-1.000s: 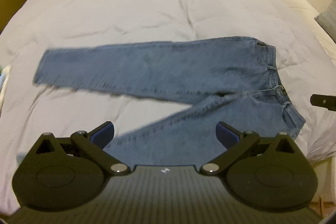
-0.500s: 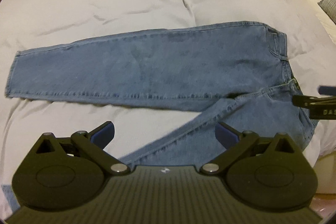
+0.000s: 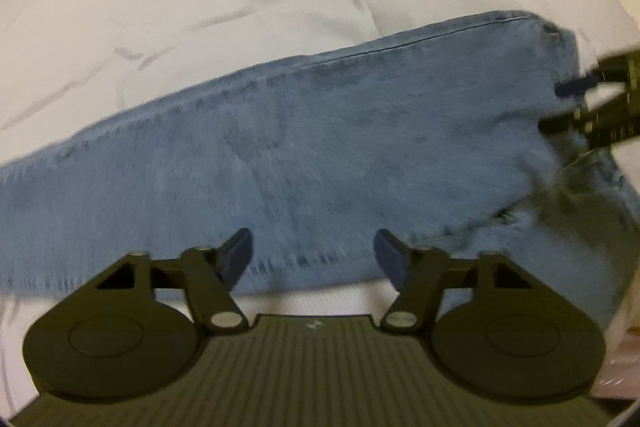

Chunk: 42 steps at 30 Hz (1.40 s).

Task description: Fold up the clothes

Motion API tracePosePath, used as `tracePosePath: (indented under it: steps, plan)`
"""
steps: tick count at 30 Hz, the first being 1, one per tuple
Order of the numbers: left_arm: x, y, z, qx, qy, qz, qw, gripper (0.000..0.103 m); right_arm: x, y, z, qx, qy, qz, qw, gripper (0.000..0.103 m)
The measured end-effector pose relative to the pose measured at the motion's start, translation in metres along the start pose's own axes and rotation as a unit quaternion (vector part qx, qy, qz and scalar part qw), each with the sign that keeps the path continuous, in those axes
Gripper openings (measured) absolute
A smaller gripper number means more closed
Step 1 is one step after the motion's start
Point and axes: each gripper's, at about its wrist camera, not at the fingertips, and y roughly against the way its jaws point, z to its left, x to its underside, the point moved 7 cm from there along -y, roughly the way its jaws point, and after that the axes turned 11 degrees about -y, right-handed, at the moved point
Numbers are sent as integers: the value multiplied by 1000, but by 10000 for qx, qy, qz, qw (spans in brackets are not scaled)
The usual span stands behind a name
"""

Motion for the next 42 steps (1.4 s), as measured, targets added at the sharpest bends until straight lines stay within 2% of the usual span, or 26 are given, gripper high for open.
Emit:
tracePosePath:
  steps: [3, 9, 13, 18, 21, 23, 25, 27, 29, 30, 32, 33, 34, 35, 36, 37, 39, 42]
  plan:
    - [-14, -19, 18, -50, -208, 29, 9998, 58, -34, -17, -9, -36, 356, -2, 9994, 56]
    - [-40, -51, 57, -117, -641, -36, 9979, 58, -95, -36, -29, -88, 968, -126, 9952, 54]
    - [-53, -67, 86, -104, -1047, -107, 9944, 58, -113, -47, -35, -124, 1533, 67, 9881, 54]
    - [-60, -91, 123, 74, -1457, 124, 9892, 58, -119, -64, -42, -386, 2071, 543, 9760, 54]
    - [-61, -104, 141, 297, -1608, 265, 9862, 65, -120, -71, -43, -682, 2267, 829, 9680, 54]
    - [-62, -112, 149, 412, -1724, 325, 9836, 83, -121, -75, -41, -899, 2334, 1031, 9627, 54]
    - [-63, -120, 154, 565, -1838, 397, 9805, 87, -121, -80, -39, -1021, 2449, 1208, 9566, 54]
    - [-61, -131, 158, 822, -1758, 547, 9795, 87, -121, -85, -36, -1100, 2567, 1367, 9504, 54]
    - [-59, -140, 159, 1054, -1658, 681, 9782, 69, -121, -91, -33, -1164, 2606, 1485, 9468, 54]
    - [-58, -139, 157, 1053, -1695, 679, 9775, 63, -121, -93, -33, -1177, 2598, 1524, 9463, 54]
    - [-56, -132, 152, 929, -1868, 611, 9761, 38, -120, -97, -32, -1145, 2549, 1552, 9475, 54]
    - [-55, -128, 149, 866, -1954, 578, 9752, 33, -119, -97, -31, -1108, 2528, 1532, 9489, 53]
    - [-53, -123, 147, 761, -2047, 544, 9744, 21, -119, -96, -31, -1039, 2511, 1482, 9509, 51]
    - [-51, -115, 145, 618, -2145, 512, 9734, 7, -118, -94, -31, -947, 2496, 1419, 9532, 40]
    - [-49, -108, 143, 475, -2244, 479, 9722, 6, -118, -91, -32, -855, 2481, 1355, 9554, 21]
    - [-47, -99, 142, 355, -2298, 409, 9717, 4, -117, -87, -33, -799, 2402, 1329, 9583, 10]
    - [-42, -73, 137, 162, -2293, 174, 9731, 2, -114, -75, -33, -720, 2309, 1183, 9631, 3]
    - [-30, -24, 128, -93, -2104, -217, 9773, 2, -104, -44, -26, -377, 2319, 679, 9696, 3]
